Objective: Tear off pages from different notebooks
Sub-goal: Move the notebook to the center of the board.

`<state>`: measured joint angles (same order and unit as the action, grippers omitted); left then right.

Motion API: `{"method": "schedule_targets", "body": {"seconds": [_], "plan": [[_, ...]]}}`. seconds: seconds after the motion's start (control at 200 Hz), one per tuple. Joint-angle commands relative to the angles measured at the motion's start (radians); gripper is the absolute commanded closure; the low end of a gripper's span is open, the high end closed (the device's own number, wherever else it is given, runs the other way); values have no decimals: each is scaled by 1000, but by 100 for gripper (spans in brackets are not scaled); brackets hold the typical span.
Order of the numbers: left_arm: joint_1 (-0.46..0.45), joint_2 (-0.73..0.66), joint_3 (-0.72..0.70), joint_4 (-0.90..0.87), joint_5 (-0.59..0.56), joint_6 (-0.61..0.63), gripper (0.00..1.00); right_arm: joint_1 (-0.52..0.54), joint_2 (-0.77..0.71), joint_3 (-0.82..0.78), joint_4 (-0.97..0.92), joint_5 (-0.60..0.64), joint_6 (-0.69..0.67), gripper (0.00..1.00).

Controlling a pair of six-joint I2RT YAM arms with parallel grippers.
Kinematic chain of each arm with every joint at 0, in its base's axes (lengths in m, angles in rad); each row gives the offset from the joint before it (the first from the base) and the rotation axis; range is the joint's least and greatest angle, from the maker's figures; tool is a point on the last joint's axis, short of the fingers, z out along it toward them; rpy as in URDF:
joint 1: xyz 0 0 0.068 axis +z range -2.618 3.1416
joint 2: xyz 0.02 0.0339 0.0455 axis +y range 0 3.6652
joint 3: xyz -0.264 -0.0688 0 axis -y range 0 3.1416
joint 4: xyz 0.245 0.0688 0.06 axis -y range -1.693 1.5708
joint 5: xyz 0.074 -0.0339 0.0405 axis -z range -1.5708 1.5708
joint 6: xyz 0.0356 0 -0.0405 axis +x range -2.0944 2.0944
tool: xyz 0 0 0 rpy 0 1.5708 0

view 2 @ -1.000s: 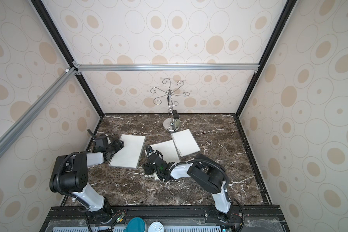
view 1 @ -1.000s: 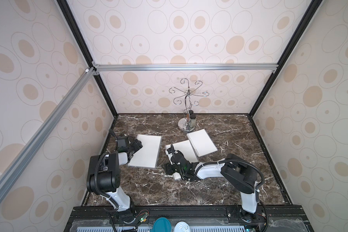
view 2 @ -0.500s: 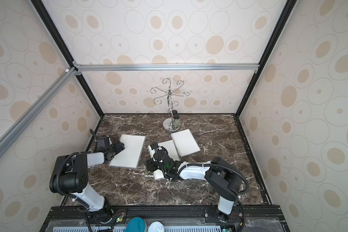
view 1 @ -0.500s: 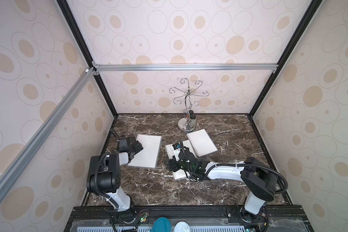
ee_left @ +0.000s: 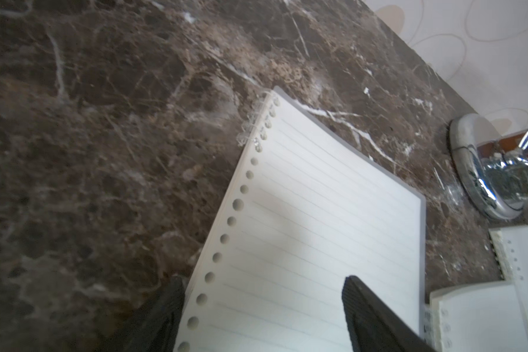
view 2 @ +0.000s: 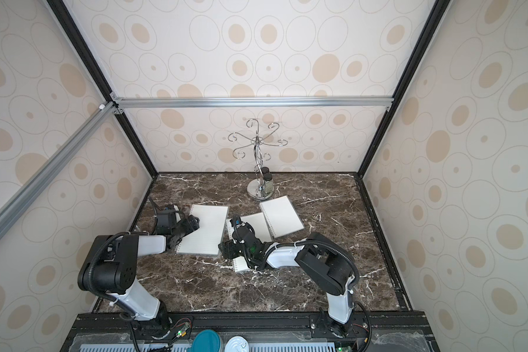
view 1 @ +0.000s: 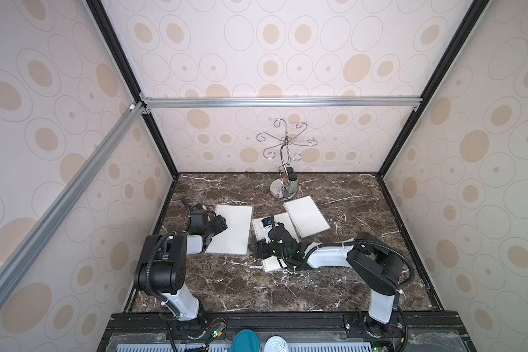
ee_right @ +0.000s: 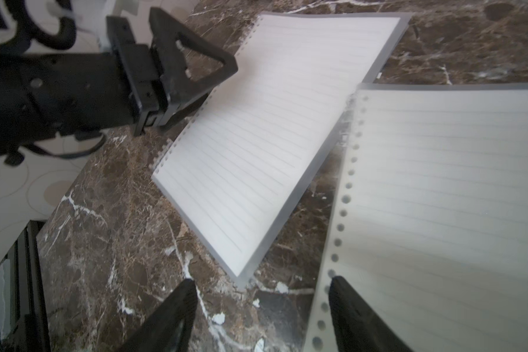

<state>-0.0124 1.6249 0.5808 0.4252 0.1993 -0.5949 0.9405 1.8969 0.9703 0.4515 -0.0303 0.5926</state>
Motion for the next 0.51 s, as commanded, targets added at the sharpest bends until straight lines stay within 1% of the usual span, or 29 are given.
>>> {"method": "schedule_targets", "body": {"seconds": [0.0,0.105,0.195,0.305,0.4,0.5], "plan": [[-43,-61,-84,-35,11,-48,17,-26,40,0,47,-48,78,29],[-54,-115,-160,-7,26,-73,17,-40,70,11,44,-50,120,29],[-59,-166,-211,8,10,-83,17,-44,95,18,62,-76,136,29],[-58,-208,-229,-14,9,-78,16,-44,111,57,6,-130,110,31],[-63,-215,-230,-13,29,-82,16,-32,104,59,-9,-122,90,31],[-66,-231,-234,-26,-2,-79,16,-7,86,82,-66,-101,45,31]]}}
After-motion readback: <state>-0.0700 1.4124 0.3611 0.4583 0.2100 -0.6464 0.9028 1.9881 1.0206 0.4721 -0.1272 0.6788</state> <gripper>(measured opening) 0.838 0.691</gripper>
